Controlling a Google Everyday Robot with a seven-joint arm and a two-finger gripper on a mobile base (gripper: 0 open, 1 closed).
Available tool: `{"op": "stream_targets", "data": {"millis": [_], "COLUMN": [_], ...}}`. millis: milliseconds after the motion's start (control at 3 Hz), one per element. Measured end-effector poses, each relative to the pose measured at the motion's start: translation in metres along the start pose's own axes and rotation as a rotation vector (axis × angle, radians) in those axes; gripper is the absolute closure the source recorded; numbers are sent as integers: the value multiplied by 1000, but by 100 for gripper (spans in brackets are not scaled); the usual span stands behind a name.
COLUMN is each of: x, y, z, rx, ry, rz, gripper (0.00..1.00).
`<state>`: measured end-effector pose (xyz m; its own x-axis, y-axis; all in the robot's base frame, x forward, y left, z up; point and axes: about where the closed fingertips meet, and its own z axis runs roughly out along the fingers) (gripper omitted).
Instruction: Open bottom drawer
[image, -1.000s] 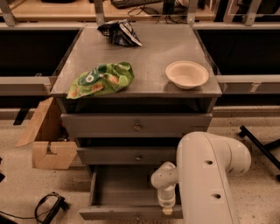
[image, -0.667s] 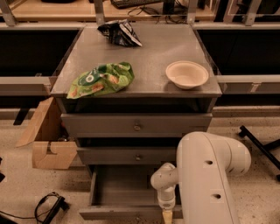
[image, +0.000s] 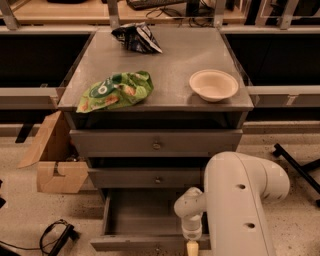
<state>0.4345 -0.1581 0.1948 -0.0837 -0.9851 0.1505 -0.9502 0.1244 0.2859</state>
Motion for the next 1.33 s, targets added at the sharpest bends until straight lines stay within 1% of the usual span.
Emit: {"op": "stream_targets", "data": {"millis": [333, 667, 1000, 1333], "x": [18, 29, 29, 30], "y": [36, 60, 59, 63], "z": [20, 31, 28, 30], "rx": [-49, -86, -87, -98], "ry": [-34, -53, -53, -53], "rz": [40, 71, 72, 77], "gripper": [18, 41, 65, 88]}}
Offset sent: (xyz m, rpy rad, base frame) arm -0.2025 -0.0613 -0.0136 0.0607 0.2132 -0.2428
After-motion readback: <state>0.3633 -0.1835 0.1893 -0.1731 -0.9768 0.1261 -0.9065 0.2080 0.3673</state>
